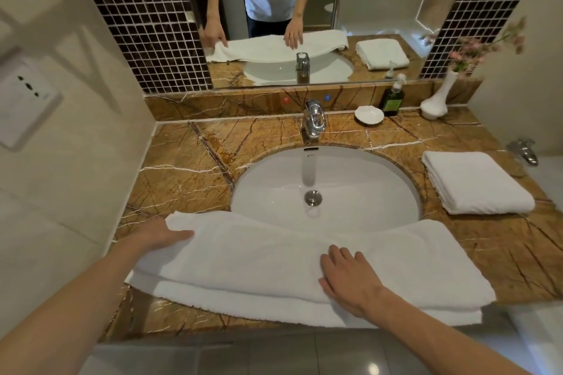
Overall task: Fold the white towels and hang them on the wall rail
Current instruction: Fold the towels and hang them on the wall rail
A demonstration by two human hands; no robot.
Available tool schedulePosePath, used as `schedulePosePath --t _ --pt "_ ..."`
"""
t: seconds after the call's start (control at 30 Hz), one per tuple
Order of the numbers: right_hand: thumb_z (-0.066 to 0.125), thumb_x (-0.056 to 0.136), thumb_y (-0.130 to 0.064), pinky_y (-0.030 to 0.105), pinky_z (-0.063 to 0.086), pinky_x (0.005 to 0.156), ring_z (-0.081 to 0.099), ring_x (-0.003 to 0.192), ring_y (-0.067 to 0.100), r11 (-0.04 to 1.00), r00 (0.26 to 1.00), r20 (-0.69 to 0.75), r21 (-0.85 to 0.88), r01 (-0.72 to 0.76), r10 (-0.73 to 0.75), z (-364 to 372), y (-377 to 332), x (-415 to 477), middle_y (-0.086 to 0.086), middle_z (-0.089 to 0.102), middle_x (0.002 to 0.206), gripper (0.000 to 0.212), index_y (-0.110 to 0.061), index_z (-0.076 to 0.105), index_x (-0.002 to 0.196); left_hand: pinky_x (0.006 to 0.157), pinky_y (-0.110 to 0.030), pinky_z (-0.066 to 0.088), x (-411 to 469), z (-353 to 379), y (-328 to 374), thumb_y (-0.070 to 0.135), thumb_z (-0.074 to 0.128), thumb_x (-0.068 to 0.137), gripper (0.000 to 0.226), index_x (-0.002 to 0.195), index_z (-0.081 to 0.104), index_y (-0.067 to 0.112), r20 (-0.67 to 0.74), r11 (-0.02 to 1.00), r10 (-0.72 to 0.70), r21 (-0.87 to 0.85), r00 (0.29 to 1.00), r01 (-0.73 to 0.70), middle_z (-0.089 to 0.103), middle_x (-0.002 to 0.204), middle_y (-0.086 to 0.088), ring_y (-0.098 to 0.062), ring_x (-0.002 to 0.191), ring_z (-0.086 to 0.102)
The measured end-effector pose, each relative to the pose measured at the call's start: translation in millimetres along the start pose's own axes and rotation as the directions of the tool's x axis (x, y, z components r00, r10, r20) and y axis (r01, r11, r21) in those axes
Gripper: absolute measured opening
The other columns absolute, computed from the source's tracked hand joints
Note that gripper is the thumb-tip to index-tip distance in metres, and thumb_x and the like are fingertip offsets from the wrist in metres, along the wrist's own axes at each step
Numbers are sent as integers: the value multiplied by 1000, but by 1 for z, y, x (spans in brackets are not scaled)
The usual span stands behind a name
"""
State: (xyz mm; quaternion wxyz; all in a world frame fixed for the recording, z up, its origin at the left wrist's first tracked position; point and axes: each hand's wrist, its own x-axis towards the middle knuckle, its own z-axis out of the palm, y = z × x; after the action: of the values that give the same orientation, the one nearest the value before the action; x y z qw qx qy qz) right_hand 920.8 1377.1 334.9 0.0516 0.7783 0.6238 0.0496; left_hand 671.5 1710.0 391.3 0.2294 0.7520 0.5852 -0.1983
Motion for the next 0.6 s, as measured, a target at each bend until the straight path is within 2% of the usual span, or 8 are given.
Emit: schedulePosePath --t 0.13,0.23,0.33,0.4,0.5,0.6 --pt "35 78 -42 33 42 46 54 56 22 999 999 -20 14 -46 47 1 -3 -1 4 59 71 39 -17 64 78 94 -34 43 -5 2 0 60 67 75 81 134 49 7 12 992 -5 -129 1000 7 51 136 -11 -28 117 51" --pt "34 79 -40 34 43 47 55 57 22 998 998 -8 20 -65 65 4 -8 -2 3 59 71 39 -16 65 80 92 -36 46 -7 0 5 54 66 80 76 135 49 5 14 953 6 -301 1000 -2 52 135 -13 -32 115 54" --pt "34 79 -38 35 45 50 56 59 23 996 996 8 33 -88 88 5 -10 -4 3 60 73 39 -15 66 84 90 -42 50 -9 -2 13 54 61 84 62 124 58 7 59 813 -41 -579 997 67 63 116 -15 -35 102 61" --pt "35 78 -37 37 47 51 57 61 24 993 994 26 39 -107 106 4 -11 -5 4 62 76 40 -14 66 88 87 -47 52 -11 -7 14 57 55 86 55 114 61 10 213 720 -13 -676 977 157 67 106 -15 -34 95 65" --pt "35 78 -37 38 48 52 58 62 24 992 991 60 37 -120 118 2 -12 -6 4 62 78 40 -14 67 89 89 -44 50 -11 -14 8 54 45 92 54 119 55 9 400 700 32 -664 916 265 63 111 -12 -30 98 62" --pt "34 78 -36 39 49 53 60 64 25 991 986 107 36 -132 127 0 -13 -5 6 64 81 43 -13 68 90 94 -48 49 -7 -17 1 51 55 88 56 124 53 8 453 759 22 -588 891 280 65 116 -14 -32 103 64"
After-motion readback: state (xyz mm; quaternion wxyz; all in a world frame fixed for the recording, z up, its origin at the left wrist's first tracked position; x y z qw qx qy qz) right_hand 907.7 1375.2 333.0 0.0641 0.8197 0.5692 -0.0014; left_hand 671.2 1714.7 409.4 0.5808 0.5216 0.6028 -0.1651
